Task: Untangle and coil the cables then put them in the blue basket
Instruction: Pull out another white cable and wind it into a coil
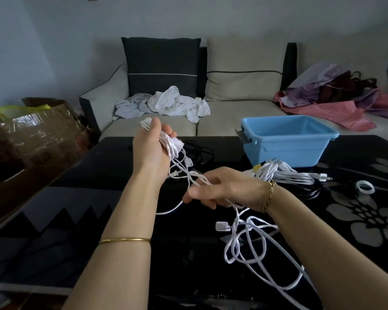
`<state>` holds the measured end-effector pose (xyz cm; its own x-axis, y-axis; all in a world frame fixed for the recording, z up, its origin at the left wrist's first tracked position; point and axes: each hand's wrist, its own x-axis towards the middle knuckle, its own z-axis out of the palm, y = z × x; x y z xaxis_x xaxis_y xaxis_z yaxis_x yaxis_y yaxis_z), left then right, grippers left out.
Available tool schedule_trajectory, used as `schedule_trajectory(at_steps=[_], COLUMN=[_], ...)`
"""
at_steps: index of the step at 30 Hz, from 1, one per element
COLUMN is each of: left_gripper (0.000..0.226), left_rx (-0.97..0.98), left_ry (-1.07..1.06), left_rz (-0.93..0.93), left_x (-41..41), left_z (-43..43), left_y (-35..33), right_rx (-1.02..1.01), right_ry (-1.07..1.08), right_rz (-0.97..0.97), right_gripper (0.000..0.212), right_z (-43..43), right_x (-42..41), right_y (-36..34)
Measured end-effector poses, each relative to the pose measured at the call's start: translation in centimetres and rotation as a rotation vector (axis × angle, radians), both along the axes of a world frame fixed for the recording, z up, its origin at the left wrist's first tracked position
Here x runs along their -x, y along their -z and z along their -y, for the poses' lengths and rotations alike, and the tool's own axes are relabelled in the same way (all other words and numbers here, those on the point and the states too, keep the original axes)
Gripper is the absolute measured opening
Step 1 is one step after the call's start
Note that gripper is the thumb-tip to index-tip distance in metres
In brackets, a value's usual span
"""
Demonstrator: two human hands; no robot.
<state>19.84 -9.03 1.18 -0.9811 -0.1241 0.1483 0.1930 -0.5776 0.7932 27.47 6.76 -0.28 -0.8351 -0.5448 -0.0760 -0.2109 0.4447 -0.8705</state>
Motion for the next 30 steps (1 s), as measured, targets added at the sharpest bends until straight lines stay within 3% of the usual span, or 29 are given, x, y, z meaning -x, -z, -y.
schedule_trajectory(at_steps=[2, 7, 11, 17, 20, 23, 25, 30], left_gripper=[0.025, 0.022, 0.022, 0.025, 0.026, 0.029, 0.022, 0.037], left_rx=[0.167, 0.535, 0.832, 0.981, 1.138, 1.282, 1.268, 1.144], left_ry=[-0.074, -0.217, -0.331, -0.543, -0.603, -0.505, -0.282, 0.242], left_rz=[-0.063, -0.220, -0.265, -0.275, -0.259, -0.254, -0.220, -0.109], left_x=[0.0, -0.2, -0.4, 0.5, 0.2, 0.5, 0.5, -2.2], left_z=[-0.1, -0.3, -0.5, 0.0, 0.6, 1.0, 1.2, 1.0], left_y=[0.1, 0.4, 0.9, 1.4, 1.5, 1.9, 2.1, 0.3], right_rx=[0.088, 0.493, 0.600, 0.728, 0.790, 0.741, 0.768, 0.932], right_ry=[0.020, 0.075, 0.026, -0.009, 0.059, 0.231, 0.365, 0.634], right_rz=[0.024, 0.298, 0.372, 0.395, 0.339, 0.103, -0.034, -0.147], right_gripper=[0.061, 0.101, 0.105, 0.114, 0.105, 0.057, 0.033, 0.035], right_z=[-0.1, -0.8, -0.6, -0.5, -0.8, -0.7, -0.4, -0.9], right_x=[0.0, 0.9, 0.6, 0.6, 0.3, 0.0, 0.1, 1.1], right_y=[-0.1, 0.0, 0.0, -0.3, -0.8, -0.9, -0.9, -1.3])
